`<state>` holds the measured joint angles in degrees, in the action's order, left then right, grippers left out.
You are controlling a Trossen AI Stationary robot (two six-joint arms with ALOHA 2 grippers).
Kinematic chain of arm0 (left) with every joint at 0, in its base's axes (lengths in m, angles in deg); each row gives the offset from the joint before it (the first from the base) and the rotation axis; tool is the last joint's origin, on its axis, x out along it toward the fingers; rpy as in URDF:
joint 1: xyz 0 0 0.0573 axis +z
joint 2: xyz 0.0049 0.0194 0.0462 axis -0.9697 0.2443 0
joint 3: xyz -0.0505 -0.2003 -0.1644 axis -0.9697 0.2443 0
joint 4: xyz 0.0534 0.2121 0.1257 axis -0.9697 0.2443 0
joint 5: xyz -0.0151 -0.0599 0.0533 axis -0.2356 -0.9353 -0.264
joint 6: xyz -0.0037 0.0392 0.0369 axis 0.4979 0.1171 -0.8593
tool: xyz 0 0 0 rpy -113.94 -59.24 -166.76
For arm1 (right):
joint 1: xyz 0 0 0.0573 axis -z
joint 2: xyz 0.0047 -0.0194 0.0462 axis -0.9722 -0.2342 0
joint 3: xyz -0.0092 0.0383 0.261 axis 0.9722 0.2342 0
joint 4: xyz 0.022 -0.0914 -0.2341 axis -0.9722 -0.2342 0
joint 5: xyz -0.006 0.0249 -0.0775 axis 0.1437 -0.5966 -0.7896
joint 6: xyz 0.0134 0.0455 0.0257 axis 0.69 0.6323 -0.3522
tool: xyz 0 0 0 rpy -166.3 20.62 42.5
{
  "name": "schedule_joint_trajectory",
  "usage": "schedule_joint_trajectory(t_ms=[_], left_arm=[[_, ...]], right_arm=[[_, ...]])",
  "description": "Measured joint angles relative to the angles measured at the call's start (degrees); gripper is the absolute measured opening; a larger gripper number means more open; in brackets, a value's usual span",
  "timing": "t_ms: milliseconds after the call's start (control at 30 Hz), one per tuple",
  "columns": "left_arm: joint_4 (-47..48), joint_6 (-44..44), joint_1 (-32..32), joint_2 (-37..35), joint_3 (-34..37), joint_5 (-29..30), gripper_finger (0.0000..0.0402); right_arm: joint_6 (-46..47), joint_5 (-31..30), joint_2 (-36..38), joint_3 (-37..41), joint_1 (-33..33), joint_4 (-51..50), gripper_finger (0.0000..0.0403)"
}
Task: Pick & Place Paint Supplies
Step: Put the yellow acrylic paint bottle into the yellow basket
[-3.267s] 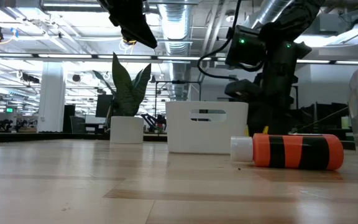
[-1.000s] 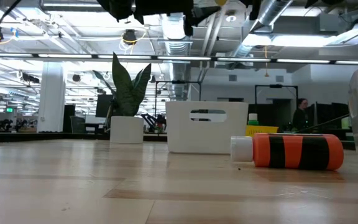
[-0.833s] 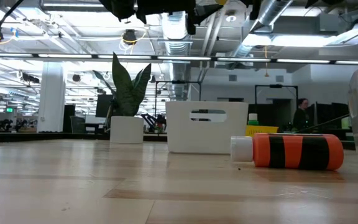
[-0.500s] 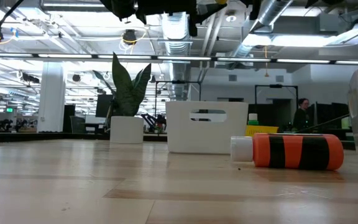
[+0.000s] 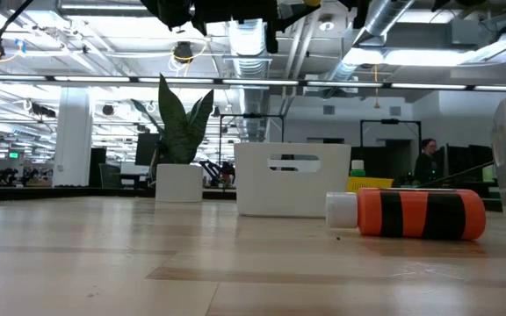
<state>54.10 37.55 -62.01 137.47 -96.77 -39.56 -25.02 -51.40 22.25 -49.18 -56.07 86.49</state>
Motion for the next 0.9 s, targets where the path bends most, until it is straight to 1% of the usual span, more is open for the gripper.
schedule_joint_trajectory(t_ms=[67,200,367,567,667,767,833,900], left_arm=[[0.11,0.0,0.0,0.0,0.0,-0.02,0.013],[1.05,-0.02,0.07,-0.23,0.0,-2.12,0.0131],[9.4,-2.67,0.04,-2.55,-0.02,-5.58,0.0127],[23.42,-8.15,0.07,-7.16,-0.02,-9.25,0.0129],[32.71,-11.25,0.47,-9.81,-0.02,-11.37,0.0127],[39.32,-13.5,0.51,-12.29,-0.02,-11.78,0.013],[42.4,-13.83,0.5,-13.3,-0.02,-11.79,0.0131],[44.68,-13.88,-0.04,-13.64,-0.02,-12.11,0.0131]], right_arm=[[-0.1,0.33,0.0,0.0,0.0,0.0,0.0158],[0.33,0.83,-0.02,0.0,0.04,-0.27,0.0174],[1.32,2.98,0.0,0.0,0.13,-0.8,0.0202],[2.88,10.22,0.0,0.0,0.42,-5.84,0.0224],[3.37,15.83,0.0,0.0,0.42,-10.72,0.0226],[3.5,21.29,-0.01,0.04,0.4,-15.6,0.0225],[3.47,23.39,-0.14,0.05,0.16,-17.91,0.0224],[3.06,23.79,-0.15,0.07,-0.17,-19.23,0.0224]])
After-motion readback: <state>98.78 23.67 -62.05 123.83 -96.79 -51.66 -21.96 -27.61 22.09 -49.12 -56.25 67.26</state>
